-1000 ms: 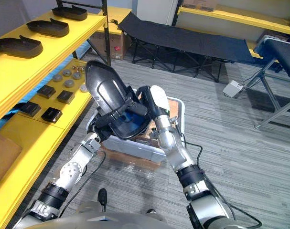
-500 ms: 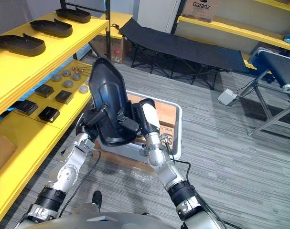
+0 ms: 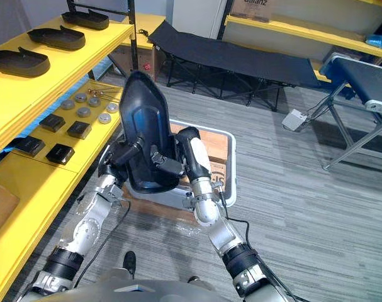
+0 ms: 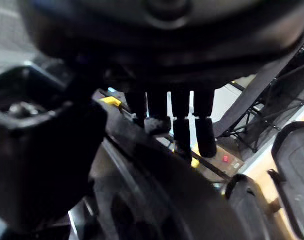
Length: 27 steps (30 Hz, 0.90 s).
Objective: Walk over and take three plastic housings, then place them on the shelf
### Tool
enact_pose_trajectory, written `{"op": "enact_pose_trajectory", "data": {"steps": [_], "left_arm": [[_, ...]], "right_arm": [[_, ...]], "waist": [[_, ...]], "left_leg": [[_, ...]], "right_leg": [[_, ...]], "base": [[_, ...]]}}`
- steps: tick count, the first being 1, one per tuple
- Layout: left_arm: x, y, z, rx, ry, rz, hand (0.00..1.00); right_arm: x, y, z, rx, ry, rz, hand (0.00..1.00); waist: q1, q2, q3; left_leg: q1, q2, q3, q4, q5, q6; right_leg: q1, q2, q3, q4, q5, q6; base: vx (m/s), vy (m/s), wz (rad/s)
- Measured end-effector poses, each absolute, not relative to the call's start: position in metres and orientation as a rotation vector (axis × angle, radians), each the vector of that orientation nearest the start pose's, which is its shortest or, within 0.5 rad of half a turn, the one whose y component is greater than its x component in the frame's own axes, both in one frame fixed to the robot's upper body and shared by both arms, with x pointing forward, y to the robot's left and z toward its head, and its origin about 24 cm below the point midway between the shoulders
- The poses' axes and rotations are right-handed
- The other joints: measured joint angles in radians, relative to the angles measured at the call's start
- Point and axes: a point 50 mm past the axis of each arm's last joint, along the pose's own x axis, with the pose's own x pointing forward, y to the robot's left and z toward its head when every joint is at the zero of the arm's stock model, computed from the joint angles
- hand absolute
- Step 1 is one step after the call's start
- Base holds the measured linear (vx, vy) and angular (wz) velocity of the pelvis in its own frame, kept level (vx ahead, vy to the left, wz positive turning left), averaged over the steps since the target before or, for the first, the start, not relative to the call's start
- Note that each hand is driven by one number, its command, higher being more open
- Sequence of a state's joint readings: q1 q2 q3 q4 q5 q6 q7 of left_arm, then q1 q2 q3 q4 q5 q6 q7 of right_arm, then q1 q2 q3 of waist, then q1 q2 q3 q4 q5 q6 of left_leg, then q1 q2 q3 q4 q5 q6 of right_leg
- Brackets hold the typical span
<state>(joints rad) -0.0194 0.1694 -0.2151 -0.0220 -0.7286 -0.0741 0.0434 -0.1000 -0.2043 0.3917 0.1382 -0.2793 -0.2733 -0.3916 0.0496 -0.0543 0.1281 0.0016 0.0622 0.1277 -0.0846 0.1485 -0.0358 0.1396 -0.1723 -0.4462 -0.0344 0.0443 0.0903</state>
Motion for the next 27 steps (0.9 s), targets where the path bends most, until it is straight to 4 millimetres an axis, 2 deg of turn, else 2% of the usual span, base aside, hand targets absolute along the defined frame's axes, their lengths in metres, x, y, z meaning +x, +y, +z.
{"op": "enact_pose_trajectory", "data": {"steps": [1, 4, 5, 6, 7, 8, 11, 13, 15, 18, 22, 25, 27], "left_arm": [[0.249, 0.132, 0.054, -0.553, -0.028, -0.148, 0.00], [0.227, 0.140, 0.068, -0.439, -0.187, -0.055, 0.00], [0.224, 0.144, 0.067, -0.411, -0.203, -0.027, 0.00], [0.219, 0.152, 0.066, -0.337, -0.228, 0.047, 0.00], [0.216, 0.156, 0.065, -0.302, -0.236, 0.085, 0.00], [0.211, 0.166, 0.064, -0.227, -0.254, 0.168, 0.00], [0.197, 0.183, 0.065, -0.026, -0.285, 0.323, 0.00], [0.187, 0.193, 0.075, 0.041, -0.329, 0.415, 0.00], [0.180, 0.196, 0.082, 0.027, -0.370, 0.453, 0.00], [0.176, 0.197, 0.087, 0.014, -0.408, 0.462, 0.00], [0.175, 0.199, 0.086, -0.084, -0.410, 0.477, 0.00], [0.169, 0.207, 0.082, -0.130, -0.384, 0.517, 0.00], [0.164, 0.213, 0.079, -0.139, -0.370, 0.569, 0.00]], "right_arm": [[0.249, -0.102, 0.055, -0.333, -0.331, 0.089, 1.00], [0.236, -0.119, 0.075, 0.133, -0.391, 0.062, 1.00], [0.235, -0.124, 0.078, 0.191, -0.416, 0.047, 1.00], [0.234, -0.138, 0.082, 0.309, -0.463, 0.009, 1.00], [0.233, -0.146, 0.084, 0.358, -0.488, -0.015, 1.00], [0.228, -0.163, 0.086, 0.442, -0.534, -0.066, 1.00], [0.209, -0.200, 0.074, 0.588, -0.549, -0.143, 1.00], [0.185, -0.219, 0.051, 0.608, -0.459, -0.209, 1.00], [0.170, -0.223, 0.036, 0.596, -0.359, -0.243, 1.00], [0.161, -0.222, 0.026, 0.562, -0.271, -0.235, 1.00], [0.164, -0.214, 0.020, 0.512, -0.182, -0.146, 1.00], [0.166, -0.203, 0.012, 0.486, -0.094, -0.076, 1.00], [0.167, -0.192, -0.001, 0.477, 0.000, -0.029, 1.00]], "waist": [[0.000, 0.004, -0.001], [-0.001, 0.021, -0.003], [-0.002, 0.024, -0.005], [-0.006, 0.029, -0.008], [-0.010, 0.032, -0.010], [-0.014, 0.037, -0.012], [-0.028, 0.042, -0.015], [-0.034, 0.047, -0.018], [-0.050, 0.060, -0.025], [-0.057, 0.079, -0.037], [-0.068, 0.085, -0.042], [-0.066, 0.083, -0.043], [-0.045, 0.082, -0.043]], "left_leg": [[0.001, 0.000, 0.001, 0.000, -0.001, 0.000], [0.006, -0.002, 0.004, 0.000, -0.004, -0.003], [0.007, -0.002, 0.005, 0.000, -0.005, -0.003], [0.009, -0.001, 0.006, 0.000, -0.006, -0.005], [0.009, -0.001, 0.006, -0.001, -0.008, -0.008], [0.009, -0.001, 0.006, -0.001, -0.008, -0.008], [0.013, -0.001, 0.008, -0.004, -0.013, -0.009], [0.012, 0.000, 0.017, -0.004, -0.016, -0.009], [0.011, 0.001, 0.027, -0.004, -0.019, -0.009], [0.011, 0.004, 0.046, -0.004, -0.023, -0.012], [0.021, 0.009, 0.055, -0.004, -0.029, -0.017], [0.001, 0.010, 0.027, -0.004, -0.027, -0.019], [-0.028, 0.006, -0.021, -0.003, -0.013, -0.017]], "right_leg": [[0.000, 0.000, 0.001, 0.000, 0.000, 0.000], [0.002, 0.001, 0.000, 0.002, -0.001, 0.004], [0.003, 0.002, 0.000, 0.002, -0.002, 0.003], [0.004, 0.003, 0.000, 0.002, -0.004, 0.003], [0.004, 0.003, 0.000, 0.003, -0.008, -0.001], [0.003, 0.003, -0.001, 0.003, -0.014, -0.002], [0.002, 0.002, -0.002, 0.004, -0.020, -0.001], [0.001, 0.002, 0.006, 0.002, -0.020, -0.001], [-0.003, 0.002, 0.015, -0.001, -0.020, 0.000], [-0.017, 0.003, 0.034, -0.003, -0.019, 0.000], [-0.016, 0.007, 0.040, -0.007, -0.019, 0.000], [-0.013, 0.013, 0.015, -0.017, -0.020, 0.001], [-0.011, 0.017, -0.036, -0.018, -0.017, 0.002]], "base": [[0.05, -0.006, -0.06], [0.04, -0.011, -0.03], [0.02, -0.007, -0.04], [0.00, 0.000, 0.00], [0.00, 0.000, 0.00], [0.00, 0.000, 0.00], [0.00, -0.002, -0.02], [0.03, -0.004, -0.12], [0.03, -0.001, -0.13], [0.01, -0.001, -0.20], [0.00, -0.009, -0.09], [0.02, -0.030, 0.21], [0.04, -0.039, 0.58]]}}
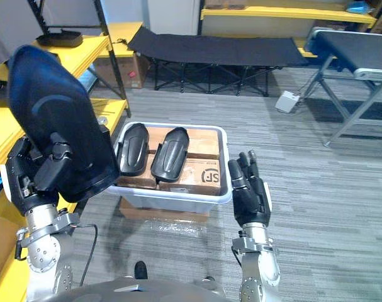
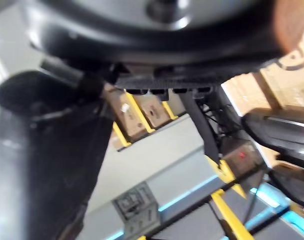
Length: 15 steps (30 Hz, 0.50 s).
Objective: Walk over and take three plastic housings, then place them on the shelf
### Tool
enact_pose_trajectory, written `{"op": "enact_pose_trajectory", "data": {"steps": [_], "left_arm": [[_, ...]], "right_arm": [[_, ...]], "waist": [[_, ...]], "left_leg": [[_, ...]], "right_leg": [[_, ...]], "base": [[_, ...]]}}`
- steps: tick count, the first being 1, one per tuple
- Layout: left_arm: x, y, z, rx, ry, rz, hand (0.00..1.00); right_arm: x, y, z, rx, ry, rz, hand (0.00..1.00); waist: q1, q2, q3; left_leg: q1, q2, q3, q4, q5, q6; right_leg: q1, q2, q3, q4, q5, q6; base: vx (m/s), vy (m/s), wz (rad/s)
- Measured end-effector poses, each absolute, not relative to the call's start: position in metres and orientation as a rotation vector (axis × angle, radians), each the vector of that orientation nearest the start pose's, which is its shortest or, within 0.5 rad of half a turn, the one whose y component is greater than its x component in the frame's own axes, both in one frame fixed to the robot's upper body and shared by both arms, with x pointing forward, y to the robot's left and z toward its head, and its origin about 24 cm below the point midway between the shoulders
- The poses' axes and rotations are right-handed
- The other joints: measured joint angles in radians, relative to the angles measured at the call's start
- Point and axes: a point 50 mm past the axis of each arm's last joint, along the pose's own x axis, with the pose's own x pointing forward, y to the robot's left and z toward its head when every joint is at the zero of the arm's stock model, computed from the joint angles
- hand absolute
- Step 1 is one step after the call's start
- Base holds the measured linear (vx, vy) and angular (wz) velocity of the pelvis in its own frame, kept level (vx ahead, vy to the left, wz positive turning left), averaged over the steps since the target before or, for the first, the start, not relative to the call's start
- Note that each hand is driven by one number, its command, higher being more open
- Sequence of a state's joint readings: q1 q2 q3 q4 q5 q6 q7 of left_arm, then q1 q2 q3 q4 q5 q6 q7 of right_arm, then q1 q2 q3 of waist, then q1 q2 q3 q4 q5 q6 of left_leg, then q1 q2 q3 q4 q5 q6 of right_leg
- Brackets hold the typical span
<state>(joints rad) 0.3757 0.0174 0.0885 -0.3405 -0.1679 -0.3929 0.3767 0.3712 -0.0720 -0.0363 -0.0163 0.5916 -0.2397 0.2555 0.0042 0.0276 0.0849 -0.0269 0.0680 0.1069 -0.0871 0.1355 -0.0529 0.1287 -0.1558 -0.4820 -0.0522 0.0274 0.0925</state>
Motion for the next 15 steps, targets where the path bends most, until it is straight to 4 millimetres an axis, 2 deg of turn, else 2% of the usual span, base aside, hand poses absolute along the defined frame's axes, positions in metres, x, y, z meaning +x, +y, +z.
{"op": "enact_pose_trajectory", "data": {"steps": [1, 3, 7, 10, 11, 12, 13, 14, 15], "left_arm": [[0.162, 0.215, 0.078, -0.141, -0.367, 0.591, 0.00], [0.151, 0.228, 0.072, -0.152, -0.339, 0.689, 0.00], [0.126, 0.250, 0.065, -0.180, -0.306, 0.843, 0.00], [0.105, 0.262, 0.060, -0.223, -0.278, 0.918, 0.00], [0.101, 0.264, 0.058, -0.241, -0.275, 0.929, 0.00], [0.096, 0.266, 0.056, -0.274, -0.269, 0.940, 0.00], [0.095, 0.267, 0.055, -0.304, -0.275, 0.928, 0.00], [0.096, 0.266, 0.055, -0.313, -0.279, 0.914, 0.00], [0.098, 0.264, 0.055, -0.342, -0.290, 0.867, 0.00]], "right_arm": [[0.168, -0.189, -0.005, 0.478, 0.031, -0.007, 1.00], [0.174, -0.168, -0.019, 0.463, 0.141, 0.094, 1.00], [0.186, -0.138, -0.017, 0.397, 0.171, 0.239, 1.00], [0.197, -0.133, -0.011, 0.392, 0.142, 0.251, 1.00], [0.199, -0.134, -0.010, 0.390, 0.137, 0.243, 1.00], [0.201, -0.137, -0.010, 0.387, 0.138, 0.212, 1.00], [0.200, -0.143, -0.012, 0.383, 0.147, 0.168, 1.00], [0.199, -0.148, -0.014, 0.379, 0.155, 0.143, 1.00], [0.194, -0.157, -0.018, 0.370, 0.172, 0.084, 1.00]], "waist": [[0.005, -0.001, 0.001], [0.040, -0.003, 0.001], [0.102, -0.008, 0.002], [0.136, -0.023, 0.002], [0.136, -0.026, 0.003], [0.135, -0.034, 0.006], [0.128, -0.042, 0.013], [0.121, -0.047, 0.016], [0.115, -0.048, 0.021]], "left_leg": [[-0.004, -0.002, -0.012, 0.002, 0.006, 0.005], [-0.002, -0.010, -0.055, 0.002, 0.007, 0.004], [-0.006, -0.023, -0.129, 0.002, 0.010, 0.002], [-0.018, -0.037, -0.191, 0.002, 0.020, 0.000], [-0.022, -0.041, -0.200, 0.000, 0.025, 0.003], [-0.038, -0.041, -0.161, -0.001, 0.011, 0.011], [-0.050, -0.020, -0.052, 0.009, 0.003, 0.018], [-0.064, -0.008, 0.003, 0.025, 0.003, 0.027], [-0.091, 0.022, 0.119, 0.059, 0.012, 0.043]], "right_leg": [[0.004, 0.000, -0.014, 0.000, 0.001, 0.001], [0.033, 0.000, -0.061, 0.001, -0.010, 0.005], [0.069, -0.003, -0.136, 0.015, -0.040, 0.013], [0.089, -0.014, -0.206, 0.054, -0.073, 0.021], [0.093, -0.015, -0.222, 0.061, -0.078, 0.023], [0.106, -0.018, -0.268, 0.072, -0.086, 0.026], [0.128, -0.017, -0.329, 0.073, -0.089, 0.029], [0.137, -0.018, -0.360, 0.078, -0.089, 0.029], [0.148, -0.019, -0.408, 0.095, -0.089, 0.030]], "base": [[0.05, -0.040, 0.64], [0.04, -0.029, 0.57], [0.02, -0.037, 0.60], [0.00, -0.027, 0.68], [-0.02, -0.015, 0.95], [-0.06, 0.001, 1.23], [-0.07, 0.005, 1.40], [-0.07, 0.025, 1.60], [-0.05, 0.039, 1.23]]}}
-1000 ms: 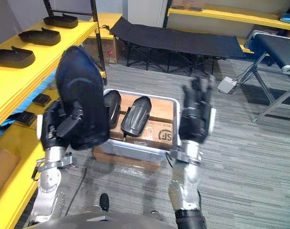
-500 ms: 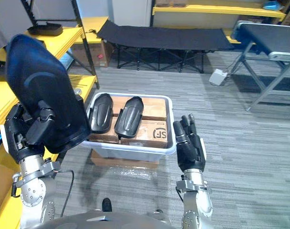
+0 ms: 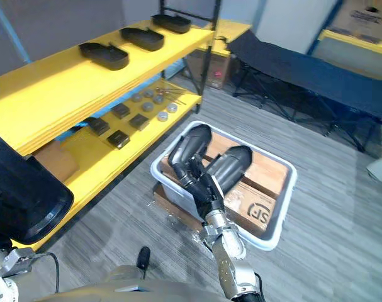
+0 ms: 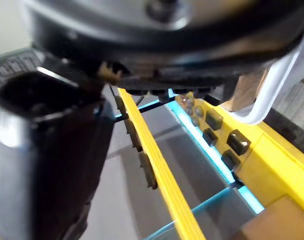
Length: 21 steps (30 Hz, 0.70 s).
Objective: Walk over and take three plastic housings, then place them on the shelf
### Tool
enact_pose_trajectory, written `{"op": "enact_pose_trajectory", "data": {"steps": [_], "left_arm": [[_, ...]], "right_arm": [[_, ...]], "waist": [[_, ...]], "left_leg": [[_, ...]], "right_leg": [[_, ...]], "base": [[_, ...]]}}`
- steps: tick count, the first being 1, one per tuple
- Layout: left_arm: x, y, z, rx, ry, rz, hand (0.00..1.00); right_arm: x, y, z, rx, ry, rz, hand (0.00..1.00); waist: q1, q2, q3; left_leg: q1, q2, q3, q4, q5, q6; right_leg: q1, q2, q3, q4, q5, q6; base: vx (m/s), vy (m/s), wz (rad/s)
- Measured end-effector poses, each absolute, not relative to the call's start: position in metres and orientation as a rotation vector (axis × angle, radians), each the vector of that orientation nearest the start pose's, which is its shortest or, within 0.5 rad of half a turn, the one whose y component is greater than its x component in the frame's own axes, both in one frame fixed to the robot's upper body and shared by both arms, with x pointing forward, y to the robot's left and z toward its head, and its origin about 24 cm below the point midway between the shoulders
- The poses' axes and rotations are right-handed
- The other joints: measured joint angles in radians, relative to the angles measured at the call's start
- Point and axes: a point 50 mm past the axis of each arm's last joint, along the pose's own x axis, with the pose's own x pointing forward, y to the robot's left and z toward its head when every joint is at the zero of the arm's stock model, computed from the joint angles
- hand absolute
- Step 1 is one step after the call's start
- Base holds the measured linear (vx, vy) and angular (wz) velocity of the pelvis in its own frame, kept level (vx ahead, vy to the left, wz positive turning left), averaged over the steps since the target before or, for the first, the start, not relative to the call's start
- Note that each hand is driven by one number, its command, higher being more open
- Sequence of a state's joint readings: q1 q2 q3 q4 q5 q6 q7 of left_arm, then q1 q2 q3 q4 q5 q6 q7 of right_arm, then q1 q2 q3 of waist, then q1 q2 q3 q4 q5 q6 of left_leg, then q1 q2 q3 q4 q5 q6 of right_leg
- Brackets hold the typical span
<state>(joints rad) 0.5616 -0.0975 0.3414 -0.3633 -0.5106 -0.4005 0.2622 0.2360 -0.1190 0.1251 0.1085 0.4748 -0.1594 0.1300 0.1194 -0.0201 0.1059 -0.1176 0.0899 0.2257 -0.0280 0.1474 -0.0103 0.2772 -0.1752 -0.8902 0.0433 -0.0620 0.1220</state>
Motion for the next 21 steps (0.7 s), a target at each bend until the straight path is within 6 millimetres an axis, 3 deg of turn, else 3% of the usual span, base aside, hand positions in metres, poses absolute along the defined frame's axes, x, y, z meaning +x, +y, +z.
{"op": "enact_pose_trajectory", "data": {"steps": [2, 5, 10, 15, 17, 18, 19, 20, 21], "left_arm": [[0.099, 0.262, 0.055, -0.368, -0.299, 0.817, 0.00], [0.093, 0.259, 0.050, -0.413, -0.283, 0.821, 0.00], [0.096, 0.255, 0.049, -0.433, -0.284, 0.803, 0.00], [0.109, 0.251, 0.053, -0.459, -0.316, 0.775, 0.00], [0.115, 0.251, 0.056, -0.460, -0.332, 0.766, 0.00], [0.118, 0.251, 0.058, -0.457, -0.347, 0.752, 0.00], [0.122, 0.250, 0.061, -0.420, -0.351, 0.738, 0.00], [0.123, 0.248, 0.062, -0.390, -0.350, 0.726, 0.00], [0.126, 0.247, 0.066, -0.343, -0.363, 0.700, 0.00]], "right_arm": [[0.186, -0.168, -0.024, 0.353, 0.198, 0.017, 1.00], [0.179, -0.167, -0.029, 0.303, 0.227, 0.027, 1.00], [0.178, -0.164, -0.029, 0.303, 0.228, 0.054, 1.00], [0.188, -0.151, -0.030, 0.172, 0.235, 0.131, 1.00], [0.196, -0.147, -0.034, 0.093, 0.249, 0.134, 1.00], [0.199, -0.147, -0.035, 0.068, 0.254, 0.121, 1.00], [0.200, -0.149, -0.035, 0.055, 0.249, 0.096, 1.00], [0.200, -0.151, -0.035, 0.051, 0.249, 0.083, 1.00], [0.199, -0.157, -0.035, 0.054, 0.251, 0.054, 1.00]], "waist": [[-0.002, 0.002, 0.014], [0.000, 0.003, 0.025], [-0.003, 0.014, 0.054], [-0.006, 0.008, 0.071], [0.009, 0.001, 0.074], [0.015, -0.003, 0.077], [0.011, 0.005, 0.086], [0.005, 0.012, 0.090], [-0.020, 0.019, 0.088]], "left_leg": [[-0.018, 0.014, 0.107, 0.020, 0.004, 0.009], [-0.008, -0.016, 0.104, 0.004, 0.016, 0.026], [0.009, -0.001, 0.158, 0.021, 0.006, 0.030], [-0.120, 0.075, 0.153, 0.348, -0.159, 0.039], [-0.142, 0.074, 0.143, 0.424, -0.217, 0.039], [-0.155, 0.056, 0.124, 0.455, -0.255, 0.048], [-0.154, 0.035, 0.097, 0.459, -0.271, 0.060], [-0.151, 0.023, 0.075, 0.456, -0.276, 0.068], [-0.142, -0.009, 0.024, 0.424, -0.273, 0.080]], "right_leg": [[0.007, -0.019, -0.038, 0.034, -0.028, 0.005], [0.007, -0.046, 0.007, 0.044, -0.062, 0.004], [-0.011, -0.055, 0.077, 0.048, -0.069, 0.017], [-0.028, -0.076, 0.101, 0.106, -0.087, 0.044], [-0.022, -0.102, 0.093, 0.147, -0.104, 0.047], [-0.012, -0.120, 0.076, 0.172, -0.120, 0.018], [-0.019, -0.134, 0.101, 0.259, -0.109, -0.085], [-0.043, -0.147, 0.158, 0.326, -0.077, -0.135], [-0.116, -0.157, 0.318, 0.463, 0.003, -0.175]], "base": [[-0.05, 0.090, 1.19], [-0.06, 0.114, 0.32], [-0.10, 0.093, -0.35], [-0.03, 0.059, -0.14], [0.06, 0.101, 0.20], [0.12, 0.126, 0.57], [0.15, 0.145, 0.75], [0.18, 0.188, 1.13], [0.18, 0.199, 1.56]]}}
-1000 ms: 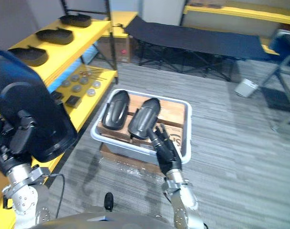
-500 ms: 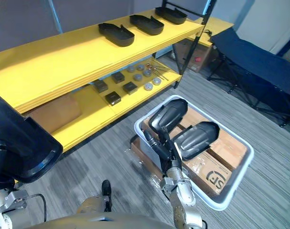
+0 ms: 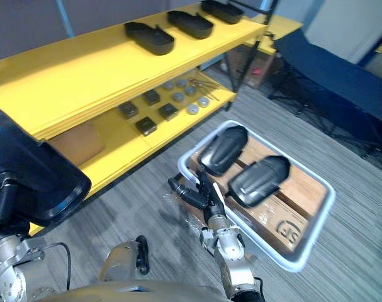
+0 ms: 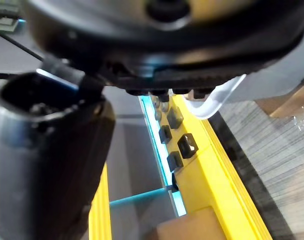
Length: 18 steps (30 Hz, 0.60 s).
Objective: Walk over and take three plastic housings, then place them on the shelf
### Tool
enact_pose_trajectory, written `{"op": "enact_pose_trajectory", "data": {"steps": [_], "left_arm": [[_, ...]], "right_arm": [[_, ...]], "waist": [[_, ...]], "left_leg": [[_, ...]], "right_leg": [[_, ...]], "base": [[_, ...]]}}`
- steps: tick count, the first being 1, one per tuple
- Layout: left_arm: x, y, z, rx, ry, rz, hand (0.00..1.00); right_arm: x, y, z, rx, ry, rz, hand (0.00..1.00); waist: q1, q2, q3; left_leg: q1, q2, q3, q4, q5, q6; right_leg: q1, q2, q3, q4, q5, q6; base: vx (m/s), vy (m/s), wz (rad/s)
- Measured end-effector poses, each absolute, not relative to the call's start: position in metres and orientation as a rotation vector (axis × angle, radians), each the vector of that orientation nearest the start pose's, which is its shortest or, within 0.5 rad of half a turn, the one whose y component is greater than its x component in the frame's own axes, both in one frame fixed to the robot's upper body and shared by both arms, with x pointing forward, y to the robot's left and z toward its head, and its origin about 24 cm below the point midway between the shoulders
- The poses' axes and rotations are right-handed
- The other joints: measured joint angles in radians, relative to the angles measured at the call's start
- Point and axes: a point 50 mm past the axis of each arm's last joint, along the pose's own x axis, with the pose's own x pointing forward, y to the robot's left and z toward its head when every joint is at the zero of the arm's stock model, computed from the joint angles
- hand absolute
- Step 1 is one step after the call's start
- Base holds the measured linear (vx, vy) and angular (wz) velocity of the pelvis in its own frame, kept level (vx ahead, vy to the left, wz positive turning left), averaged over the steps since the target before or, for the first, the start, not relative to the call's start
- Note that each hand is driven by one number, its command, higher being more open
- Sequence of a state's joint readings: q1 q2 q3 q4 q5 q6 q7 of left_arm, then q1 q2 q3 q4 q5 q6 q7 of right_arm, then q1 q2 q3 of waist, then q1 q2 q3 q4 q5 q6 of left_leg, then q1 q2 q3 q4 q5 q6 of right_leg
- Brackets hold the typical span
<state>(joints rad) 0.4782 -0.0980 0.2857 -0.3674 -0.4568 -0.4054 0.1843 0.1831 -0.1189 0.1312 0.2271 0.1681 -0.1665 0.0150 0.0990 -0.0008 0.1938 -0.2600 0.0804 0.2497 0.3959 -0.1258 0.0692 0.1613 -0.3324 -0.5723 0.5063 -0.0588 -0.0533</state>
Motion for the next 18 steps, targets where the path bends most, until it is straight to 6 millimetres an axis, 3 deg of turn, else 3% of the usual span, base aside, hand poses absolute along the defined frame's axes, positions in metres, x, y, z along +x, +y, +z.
{"op": "enact_pose_trajectory", "data": {"steps": [1, 2, 3, 4, 7, 9, 11, 13, 16, 17, 18], "left_arm": [[0.134, 0.246, 0.071, -0.339, -0.392, 0.651, 0.00], [0.139, 0.244, 0.074, -0.341, -0.405, 0.626, 0.00], [0.146, 0.240, 0.078, -0.345, -0.422, 0.582, 0.00], [0.149, 0.238, 0.079, -0.349, -0.428, 0.563, 0.00], [0.158, 0.230, 0.082, -0.365, -0.440, 0.511, 0.00], [0.166, 0.224, 0.085, -0.356, -0.448, 0.435, 0.00], [0.169, 0.220, 0.084, -0.348, -0.433, 0.392, 0.00], [0.169, 0.218, 0.083, -0.340, -0.423, 0.369, 0.00], [0.166, 0.218, 0.082, -0.335, -0.427, 0.364, 0.00], [0.164, 0.218, 0.077, -0.343, -0.408, 0.379, 0.00], [0.158, 0.219, 0.069, -0.342, -0.372, 0.397, 0.00]], "right_arm": [[0.199, -0.163, -0.034, 0.067, 0.243, 0.025, 1.00], [0.198, -0.167, -0.031, 0.069, 0.233, 0.016, 1.00], [0.196, -0.175, -0.025, 0.068, 0.206, 0.001, 1.00], [0.194, -0.180, -0.021, 0.064, 0.186, -0.004, 1.00], [0.199, -0.197, -0.004, 0.037, 0.086, -0.020, 1.00], [0.195, -0.204, -0.003, 0.029, 0.070, -0.055, 1.00], [0.189, -0.205, -0.007, 0.029, 0.084, -0.076, 1.00], [0.184, -0.206, -0.006, 0.028, 0.069, -0.085, 1.00], [0.186, -0.206, 0.004, 0.017, -0.001, -0.095, 1.00], [0.187, -0.209, 0.008, 0.003, -0.024, -0.105, 1.00], [0.184, -0.212, 0.009, -0.009, -0.027, -0.106, 1.00]], "waist": [[-0.028, 0.003, 0.005], [-0.041, -0.006, 0.004], [-0.053, -0.023, 0.003], [-0.053, -0.027, 0.004], [-0.059, -0.011, 0.008], [-0.088, 0.013, 0.018], [-0.099, 0.007, 0.018], [-0.104, -0.006, 0.016], [-0.093, -0.043, -0.006], [-0.094, -0.022, -0.010], [-0.095, 0.017, -0.028]], "left_leg": [[0.013, -0.036, -0.069, -0.056, 0.018, 0.003], [0.028, -0.057, -0.098, -0.102, 0.039, 0.010], [0.076, -0.098, -0.128, -0.205, 0.084, 0.013], [0.101, -0.115, -0.138, -0.249, 0.100, 0.013], [0.171, -0.157, -0.189, -0.320, 0.117, 0.018], [0.207, -0.167, -0.244, -0.312, 0.104, 0.018], [0.253, -0.173, -0.260, -0.299, 0.098, 0.012], [0.289, -0.177, -0.265, -0.272, 0.052, 0.005], [0.275, -0.191, -0.271, -0.137, -0.109, -0.003], [0.270, -0.161, -0.265, -0.051, -0.192, -0.006], [0.277, -0.113, -0.252, -0.014, -0.242, -0.026]], "right_leg": [[-0.055, 0.034, 0.133, 0.071, -0.055, 0.084], [-0.076, 0.063, 0.174, 0.075, -0.093, 0.106], [-0.113, 0.101, 0.214, 0.048, -0.148, 0.107], [-0.132, 0.113, 0.220, 0.026, -0.164, 0.096], [-0.291, 0.158, 0.232, -0.033, -0.186, 0.079], [-0.386, 0.170, 0.298, -0.104, -0.163, 0.108], [-0.402, 0.165, 0.333, -0.165, -0.137, 0.140], [-0.385, 0.162, 0.338, -0.214, -0.068, 0.125], [-0.339, 0.172, 0.361, -0.237, -0.024, 0.093], [-0.309, 0.190, 0.348, -0.230, 0.004, 0.094], [-0.282, 0.219, 0.325, -0.231, -0.002, 0.087]], "base": [[0.15, 0.158, 1.71], [0.20, 0.100, 1.76], [0.14, 0.036, 1.24], [0.29, 0.065, 1.10], [0.27, 0.058, 0.56], [0.33, 0.028, 0.80], [0.33, -0.039, 0.78], [0.32, -0.071, 0.69], [0.30, -0.183, 0.39], [0.25, -0.212, 0.27], [0.34, -0.227, 0.24]]}}
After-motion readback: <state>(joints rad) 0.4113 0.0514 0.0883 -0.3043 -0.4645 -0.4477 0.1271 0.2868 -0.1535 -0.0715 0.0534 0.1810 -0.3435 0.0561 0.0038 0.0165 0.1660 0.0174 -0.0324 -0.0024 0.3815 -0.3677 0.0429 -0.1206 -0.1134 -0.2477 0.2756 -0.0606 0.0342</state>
